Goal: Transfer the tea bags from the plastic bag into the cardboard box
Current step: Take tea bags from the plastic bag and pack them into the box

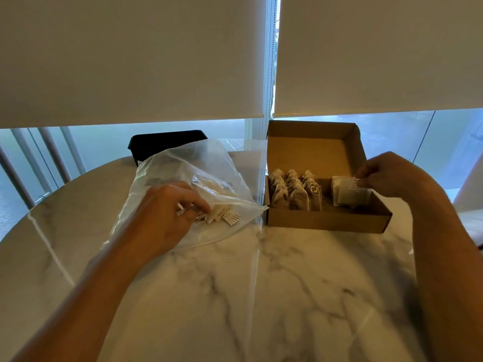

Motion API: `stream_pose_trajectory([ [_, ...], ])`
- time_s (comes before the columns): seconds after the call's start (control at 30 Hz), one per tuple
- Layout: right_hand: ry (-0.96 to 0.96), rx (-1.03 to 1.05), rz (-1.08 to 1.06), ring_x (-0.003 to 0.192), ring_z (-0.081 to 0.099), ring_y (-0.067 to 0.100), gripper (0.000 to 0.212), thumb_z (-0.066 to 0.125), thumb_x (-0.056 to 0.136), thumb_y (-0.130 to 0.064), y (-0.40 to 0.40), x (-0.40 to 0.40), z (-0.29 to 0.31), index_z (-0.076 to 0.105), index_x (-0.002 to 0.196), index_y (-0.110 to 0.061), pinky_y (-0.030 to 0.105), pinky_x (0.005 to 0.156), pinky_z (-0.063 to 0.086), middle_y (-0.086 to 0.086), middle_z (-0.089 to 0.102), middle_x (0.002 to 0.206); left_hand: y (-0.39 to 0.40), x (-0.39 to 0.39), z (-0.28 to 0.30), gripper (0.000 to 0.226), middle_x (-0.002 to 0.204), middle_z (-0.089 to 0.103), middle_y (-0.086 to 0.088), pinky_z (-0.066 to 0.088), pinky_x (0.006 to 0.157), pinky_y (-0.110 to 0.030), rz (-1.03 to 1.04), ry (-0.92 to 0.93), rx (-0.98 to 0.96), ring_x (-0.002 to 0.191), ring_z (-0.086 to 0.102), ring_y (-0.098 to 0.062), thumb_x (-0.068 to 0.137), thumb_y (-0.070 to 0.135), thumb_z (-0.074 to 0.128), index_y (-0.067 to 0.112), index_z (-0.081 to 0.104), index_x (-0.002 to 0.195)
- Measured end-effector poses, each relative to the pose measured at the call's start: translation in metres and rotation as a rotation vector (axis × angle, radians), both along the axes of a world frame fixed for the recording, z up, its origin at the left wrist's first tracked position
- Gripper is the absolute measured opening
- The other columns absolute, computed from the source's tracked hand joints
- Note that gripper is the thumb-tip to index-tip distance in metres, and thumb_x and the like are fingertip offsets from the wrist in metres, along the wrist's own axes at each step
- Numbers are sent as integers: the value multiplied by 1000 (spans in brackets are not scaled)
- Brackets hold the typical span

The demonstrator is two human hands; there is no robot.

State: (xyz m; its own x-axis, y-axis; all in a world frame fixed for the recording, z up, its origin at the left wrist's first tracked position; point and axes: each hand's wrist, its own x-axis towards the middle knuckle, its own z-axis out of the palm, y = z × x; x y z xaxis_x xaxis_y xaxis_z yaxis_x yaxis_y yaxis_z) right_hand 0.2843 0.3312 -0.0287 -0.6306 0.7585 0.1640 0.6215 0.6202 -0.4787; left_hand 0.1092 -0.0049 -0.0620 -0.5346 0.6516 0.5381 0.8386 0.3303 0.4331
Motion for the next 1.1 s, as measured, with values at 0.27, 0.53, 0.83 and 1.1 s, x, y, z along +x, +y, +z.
stream_pose_trajectory([
  [0.27,-27,53,36,88,53,24,23,60,84,3,2,-8,-9,65,82,-20,32,75,43,6,58,96,0,1,1,28,84,67,10,39,64,-2,-23,-10,11,79,57,0,77,-3,71,24,77,76],
  [0.53,-44,69,-21,85,53,22,21,59,86,3,6,-11,-13,72,99,-6,33,80,45,7,61,93,0,0,0,30,86,67,11,41,65,-3,-28,-31,19,79,58,2,78,-3,71,26,76,77],
  [0.83,-6,49,-38,93,54,26,24,62,83,2,14,-12,-19,72,100,-11,36,85,47,12,63,115,0,-3,-1,28,86,68,13,40,66,-2,-39,-37,7,79,59,1,79,-2,71,26,77,79],
  [1.1,327,58,88,111,55,28,28,65,84,-2,-16,-18,1,64,103,-24,37,92,45,6,60,120,-1,-3,0,35,92,67,15,41,69,-1,-23,-48,-14,78,61,-1,78,-7,69,27,77,87],
])
